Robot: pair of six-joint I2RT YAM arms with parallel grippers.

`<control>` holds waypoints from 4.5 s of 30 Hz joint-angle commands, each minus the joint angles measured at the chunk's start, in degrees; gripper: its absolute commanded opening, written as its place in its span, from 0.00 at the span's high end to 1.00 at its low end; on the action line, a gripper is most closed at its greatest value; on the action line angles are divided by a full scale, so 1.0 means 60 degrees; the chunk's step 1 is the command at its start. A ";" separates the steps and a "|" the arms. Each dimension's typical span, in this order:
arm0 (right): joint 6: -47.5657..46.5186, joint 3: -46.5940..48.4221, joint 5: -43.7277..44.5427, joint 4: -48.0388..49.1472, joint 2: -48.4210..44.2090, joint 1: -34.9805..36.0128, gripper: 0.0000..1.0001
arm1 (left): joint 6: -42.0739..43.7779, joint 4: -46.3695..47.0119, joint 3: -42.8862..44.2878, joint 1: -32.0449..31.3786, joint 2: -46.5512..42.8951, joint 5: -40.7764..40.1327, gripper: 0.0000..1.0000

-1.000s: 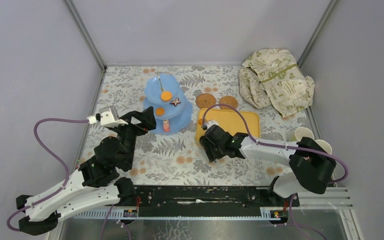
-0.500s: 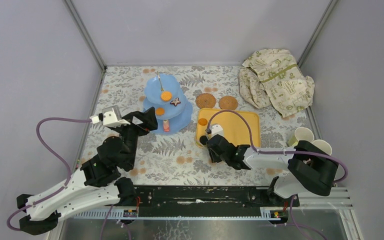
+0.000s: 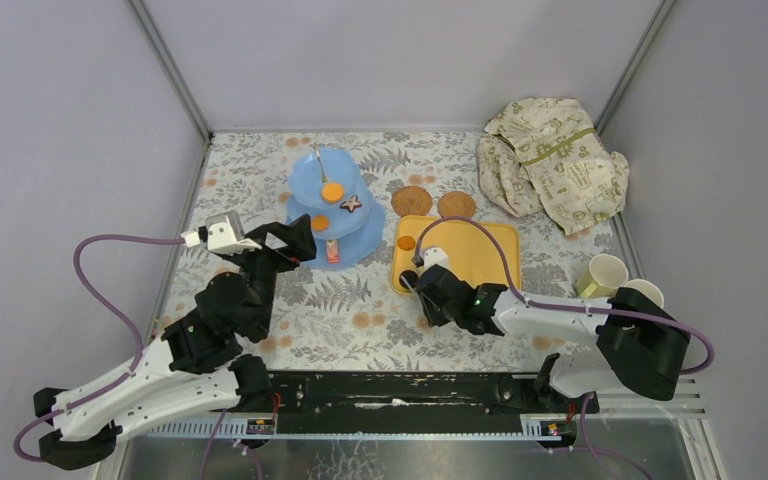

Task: Serve the afternoon tea
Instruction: Pick up the desert from the tray.

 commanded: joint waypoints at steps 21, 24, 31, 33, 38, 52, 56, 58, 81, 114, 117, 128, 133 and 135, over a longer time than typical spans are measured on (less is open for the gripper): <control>-0.0678 0.3775 -0.2510 -0.4685 0.1018 -0.1291 0.64 | 0.0073 0.0533 0.0051 0.0040 -0.0245 -0.0158 0.00; -0.0766 0.3976 -0.2902 -0.4775 0.1245 -0.1494 0.63 | 0.0057 0.0557 0.0023 0.0051 -0.0241 -0.0157 0.00; -0.0887 0.4239 -0.3397 -0.4870 0.1713 -0.1789 0.63 | 0.0093 0.0568 0.0011 0.0043 -0.0319 -0.0141 0.00; -0.0906 0.4272 -0.3496 -0.4873 0.1805 -0.1871 0.63 | 0.0104 0.0572 -0.0010 0.0040 -0.0365 -0.0143 0.00; -0.0907 0.4333 -0.3544 -0.4971 0.1935 -0.1982 0.63 | 0.0140 0.0595 -0.0034 0.0039 -0.0367 -0.0138 0.00; -0.0979 0.4374 -0.3749 -0.5458 0.1953 -0.2148 0.63 | 0.0183 0.0692 -0.0026 0.0040 -0.0351 -0.0071 0.00; -0.0997 0.4423 -0.3870 -0.5553 0.1973 -0.2191 0.63 | 0.0168 0.0688 -0.0053 0.0044 -0.0358 -0.0052 0.00; -0.1010 0.4448 -0.3961 -0.5611 0.2014 -0.2200 0.63 | 0.0181 0.0692 -0.0040 0.0040 -0.0359 -0.0036 0.00; -0.1222 0.5008 -0.4518 -0.5825 0.2761 -0.2642 0.63 | 0.0279 0.0741 -0.0113 0.0042 -0.0443 -0.0008 0.00; -0.1318 0.5975 -0.4276 -0.6030 0.4050 -0.2814 0.61 | 0.0327 0.0735 -0.0243 0.0041 -0.0637 0.0191 0.00; -0.1338 0.6032 -0.4262 -0.6044 0.4136 -0.2808 0.61 | 0.0342 0.0724 -0.0243 0.0040 -0.0645 0.0198 0.00; -0.1332 0.5905 -0.4062 -0.6052 0.3959 -0.2836 0.75 | 0.0314 0.0672 -0.0260 0.0047 -0.0660 0.0195 0.00; -0.1310 0.5722 -0.3915 -0.5993 0.3630 -0.2837 0.81 | 0.0287 0.0670 -0.0314 0.0039 -0.0693 0.0071 0.00; -0.1291 0.5660 -0.3880 -0.5951 0.3485 -0.2836 0.81 | 0.0256 0.0670 -0.0343 0.0040 -0.0694 -0.0039 0.00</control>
